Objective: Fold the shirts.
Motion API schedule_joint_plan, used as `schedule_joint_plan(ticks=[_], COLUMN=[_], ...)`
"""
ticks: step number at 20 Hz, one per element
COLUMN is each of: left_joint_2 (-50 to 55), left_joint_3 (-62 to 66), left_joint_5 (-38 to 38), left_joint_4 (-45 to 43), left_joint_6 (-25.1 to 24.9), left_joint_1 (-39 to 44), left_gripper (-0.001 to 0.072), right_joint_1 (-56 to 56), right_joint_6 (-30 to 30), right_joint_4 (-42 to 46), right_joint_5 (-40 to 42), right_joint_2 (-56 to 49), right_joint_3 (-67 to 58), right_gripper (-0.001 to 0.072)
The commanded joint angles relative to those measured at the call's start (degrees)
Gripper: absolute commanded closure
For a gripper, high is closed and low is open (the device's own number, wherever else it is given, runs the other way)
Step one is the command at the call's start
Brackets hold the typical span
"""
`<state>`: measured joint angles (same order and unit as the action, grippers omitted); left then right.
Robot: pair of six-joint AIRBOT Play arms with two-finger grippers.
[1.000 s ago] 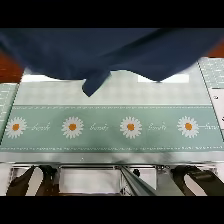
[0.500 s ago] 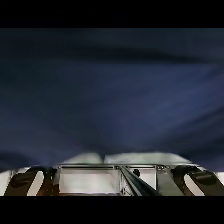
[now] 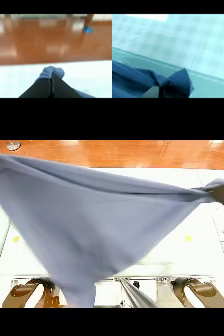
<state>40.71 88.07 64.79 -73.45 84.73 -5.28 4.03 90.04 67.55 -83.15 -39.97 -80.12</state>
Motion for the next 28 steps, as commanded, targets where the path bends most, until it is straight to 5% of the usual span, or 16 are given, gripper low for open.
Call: schedule_joint_plan(ticks=[1,7,14,15,16,17,21,24,26,28], left_joint_2=[8.2,26.3,40.0,40.7,40.9,40.8,40.3,35.7,29.8,24.6], left_joint_3=[-8.0,-8.0,-8.0,-8.0,-8.0,-7.9,-8.7,-18.0,-30.5,-44.6], left_joint_5=[-9.0,-21.2,-20.1,-18.5,-16.3,-12.4,10.2,17.2,15.2,12.8], left_joint_4=[1.8,11.7,21.8,22.1,21.6,20.7,13.3,13.9,13.9,14.0], left_joint_6=[0.2,0.2,0.2,0.2,-0.3,-1.4,-4.2,-8.2,-9.3,-11.0], left_joint_1=[0.3,0.3,3.6,3.6,3.2,2.1,-8.1,-15.3,-19.4,-24.0], left_gripper=[0.0685,0.0685,0.0674,0.0501,0.0119,0.0005,0.0004,0.0006,0.0006,0.0005], right_joint_1=[-0.1,-1.9,-3.7,-4.9,-6.5,-8.6,-18.7,-22.7,-26.3,-29.7], right_joint_6=[0.0,0.1,-0.2,-0.3,-0.7,-1.0,-4.2,-3.3,-3.0,-5.7], right_joint_4=[1.9,-2.6,-17.5,-21.3,-23.7,-24.4,-13.9,15.0,14.1,1.9], right_joint_5=[13.0,25.8,26.4,25.3,23.1,20.0,-0.7,-5.9,0.1,9.1], right_joint_2=[-5.2,-32.8,-60.2,-61.9,-62.9,-63.0,-59.1,-50.9,-44.0,-36.9], right_joint_3=[12.8,4.6,-17.5,-19.3,-20.8,-21.7,-22.1,-15.1,-5.0,9.0], right_gripper=[0.0682,0.0680,0.0639,0.0316,0.0076,0.0087,0.0087,0.0086,0.0086,0.0086])
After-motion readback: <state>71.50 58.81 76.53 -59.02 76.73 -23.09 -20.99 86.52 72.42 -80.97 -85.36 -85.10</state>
